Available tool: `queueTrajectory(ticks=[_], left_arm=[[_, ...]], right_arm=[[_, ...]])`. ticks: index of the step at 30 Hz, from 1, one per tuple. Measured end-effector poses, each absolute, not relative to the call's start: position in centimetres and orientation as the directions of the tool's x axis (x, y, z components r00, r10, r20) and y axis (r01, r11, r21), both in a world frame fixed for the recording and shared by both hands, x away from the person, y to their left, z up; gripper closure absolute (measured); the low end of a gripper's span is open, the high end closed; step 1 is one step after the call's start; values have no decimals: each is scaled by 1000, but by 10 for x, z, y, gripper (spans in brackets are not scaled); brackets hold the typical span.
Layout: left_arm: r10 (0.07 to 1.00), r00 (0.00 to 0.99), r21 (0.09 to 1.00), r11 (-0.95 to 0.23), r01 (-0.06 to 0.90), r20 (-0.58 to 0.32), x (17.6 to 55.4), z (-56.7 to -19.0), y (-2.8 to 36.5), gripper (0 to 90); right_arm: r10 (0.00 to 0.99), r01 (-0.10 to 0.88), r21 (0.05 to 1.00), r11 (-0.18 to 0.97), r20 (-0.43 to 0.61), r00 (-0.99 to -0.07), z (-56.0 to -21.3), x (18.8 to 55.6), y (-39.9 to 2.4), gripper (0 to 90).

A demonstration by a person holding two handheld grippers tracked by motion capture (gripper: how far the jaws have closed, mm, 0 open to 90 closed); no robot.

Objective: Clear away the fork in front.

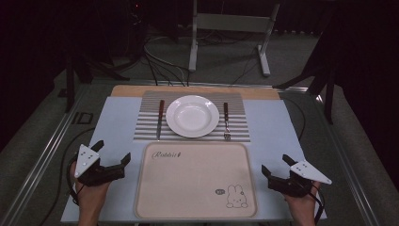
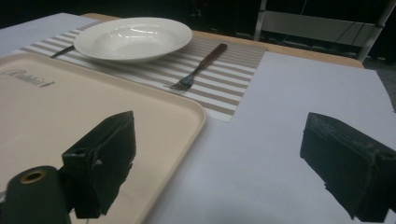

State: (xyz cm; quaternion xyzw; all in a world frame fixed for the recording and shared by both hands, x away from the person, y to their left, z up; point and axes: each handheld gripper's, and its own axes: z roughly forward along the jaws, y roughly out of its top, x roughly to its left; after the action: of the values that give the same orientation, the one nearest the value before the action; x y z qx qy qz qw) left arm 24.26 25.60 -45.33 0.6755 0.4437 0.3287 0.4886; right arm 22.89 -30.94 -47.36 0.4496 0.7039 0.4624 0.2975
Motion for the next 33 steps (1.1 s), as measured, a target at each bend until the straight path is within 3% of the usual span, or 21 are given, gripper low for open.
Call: queueTrajectory(ticks=[12, 33], left_arm=[[918, 396, 951, -131, 280, 10, 243, -456, 253, 3], [924, 383, 953, -121, 279, 5, 243, -456, 255, 3]], right_arm=[[901, 342, 925, 164, 0, -433, -462, 230, -298, 108], [908, 355, 923, 147, 17, -419, -438, 263, -298, 108]])
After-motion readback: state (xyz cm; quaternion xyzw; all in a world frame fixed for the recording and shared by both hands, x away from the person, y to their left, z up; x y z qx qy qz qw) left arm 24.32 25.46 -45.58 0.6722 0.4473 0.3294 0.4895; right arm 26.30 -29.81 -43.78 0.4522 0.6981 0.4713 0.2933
